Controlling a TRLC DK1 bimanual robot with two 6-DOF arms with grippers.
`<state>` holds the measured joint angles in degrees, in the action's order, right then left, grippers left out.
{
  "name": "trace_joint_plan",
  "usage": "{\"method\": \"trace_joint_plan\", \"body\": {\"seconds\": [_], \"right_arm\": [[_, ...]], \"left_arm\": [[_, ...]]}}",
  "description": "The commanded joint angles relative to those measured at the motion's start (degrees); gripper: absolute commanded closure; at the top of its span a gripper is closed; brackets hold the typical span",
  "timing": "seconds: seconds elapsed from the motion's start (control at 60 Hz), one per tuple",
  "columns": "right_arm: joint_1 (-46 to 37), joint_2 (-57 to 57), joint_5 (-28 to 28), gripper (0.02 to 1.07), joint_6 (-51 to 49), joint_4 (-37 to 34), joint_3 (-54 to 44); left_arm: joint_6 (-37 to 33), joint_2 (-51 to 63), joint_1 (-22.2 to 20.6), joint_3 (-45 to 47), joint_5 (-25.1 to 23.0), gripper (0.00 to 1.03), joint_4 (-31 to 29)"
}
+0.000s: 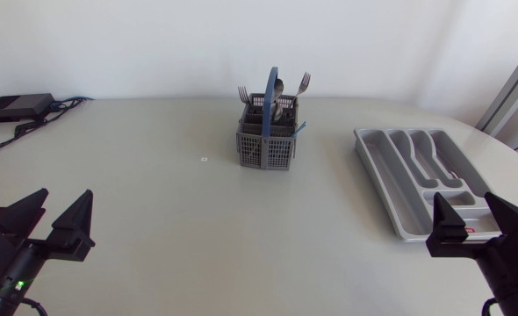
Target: Sort the cutlery from the basket into the organizer compartments.
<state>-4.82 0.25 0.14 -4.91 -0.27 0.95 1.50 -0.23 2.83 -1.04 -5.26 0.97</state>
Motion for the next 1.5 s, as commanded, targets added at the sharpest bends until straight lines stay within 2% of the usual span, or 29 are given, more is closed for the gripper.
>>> {"method": "trace_joint_plan", "body": {"seconds": [0.0, 0.217, 0.35, 0.483, 0.633, 0.8, 0.883, 0.933, 1.017, 1.083, 1.133, 1.283, 1.483], "right_arm": [[0.0, -0.4, -0.2, 0.06, 0.8, -0.5, -1.0], [0.1, -0.6, -0.1, 0.06, 0.6, -0.1, -1.0], [0.7, -0.5, 0.7, 0.06, 0.2, 0.6, -0.4], [2.6, 1.9, 1.1, 0.06, 1.1, 0.1, 2.6], [3.5, 10.3, 1.4, 0.06, 2.6, 1.9, 7.0], [5.8, 18.0, 2.2, 0.06, 3.7, 4.5, 10.5], [7.3, 23.4, 3.4, 0.06, 3.7, 4.7, 12.6], [7.5, 26.3, 3.5, 0.06, 3.7, 4.6, 13.7], [7.5, 32.4, 4.0, 0.06, 3.7, 4.7, 15.8], [7.5, 36.5, 5.2, 0.06, 3.6, 4.5, 17.2], [8.0, 39.1, 5.4, 0.06, 3.7, 4.0, 18.3], [12.1, 44.0, 9.4, 0.06, 3.2, 0.1, 21.4], [15.0, 46.4, 10.3, 0.06, 2.9, -2.3, 22.9]], "left_arm": [[1.1, -0.4, 0.3, 1.1, 0.5, 0.04, 0.1], [1.5, -0.6, 0.8, 0.9, 0.6, 0.04, 0.4], [1.4, -0.6, 2.4, -1.3, 0.6, 0.07, 0.4], [1.4, 1.7, 2.2, -4.2, 0.6, 0.08, 0.4], [2.3, 15.1, 1.4, -11.7, 0.5, 0.08, 1.5], [4.6, 32.6, -1.1, -21.4, 0.5, 0.08, -0.6], [5.9, 39.7, -4.0, -26.4, 1.2, 0.08, -4.3], [6.0, 43.2, -6.8, -29.8, 3.8, 0.08, -8.1], [4.7, 51.4, -13.9, -37.6, 11.5, 0.07, -17.2], [2.5, 56.9, -16.0, -42.1, 11.3, 0.07, -20.6], [1.4, 62.1, -17.9, -45.8, 9.3, 0.07, -22.9], [2.3, 73.7, -21.7, -54.7, 8.6, 0.07, -27.5], [5.5, 82.8, -26.1, -64.3, 8.6, 0.11, -29.0]]}}
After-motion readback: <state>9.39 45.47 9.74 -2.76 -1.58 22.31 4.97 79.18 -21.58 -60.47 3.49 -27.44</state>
